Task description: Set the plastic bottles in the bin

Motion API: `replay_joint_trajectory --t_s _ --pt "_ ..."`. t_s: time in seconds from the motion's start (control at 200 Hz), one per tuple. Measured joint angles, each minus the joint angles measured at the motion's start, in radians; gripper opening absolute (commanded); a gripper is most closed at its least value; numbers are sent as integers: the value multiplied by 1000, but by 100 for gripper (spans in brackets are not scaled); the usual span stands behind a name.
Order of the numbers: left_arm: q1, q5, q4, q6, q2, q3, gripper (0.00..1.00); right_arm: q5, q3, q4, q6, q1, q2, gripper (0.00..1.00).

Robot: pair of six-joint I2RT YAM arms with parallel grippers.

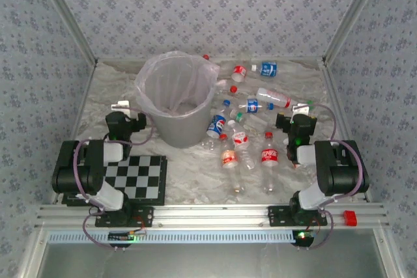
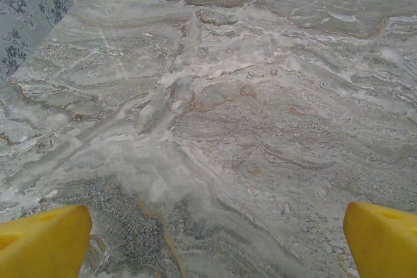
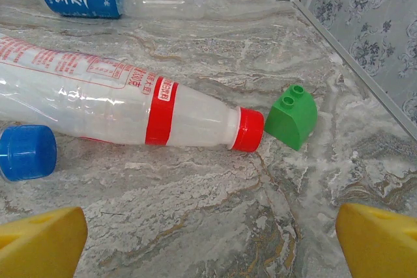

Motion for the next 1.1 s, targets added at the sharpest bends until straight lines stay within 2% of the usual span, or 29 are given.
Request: replay_joint_trajectory --t_s 0.92,1.0,1.1 --pt "1 6 -1 0 0 0 99 -11 0 0 0 -3 0 100" --pt "0 1 -57 -4 -31 2 99 -16 8 -30 0 -2 -7 100" --pt "-2 -31 -212 -14 -164 21 99 -11 47 -151 0 8 -59 100"
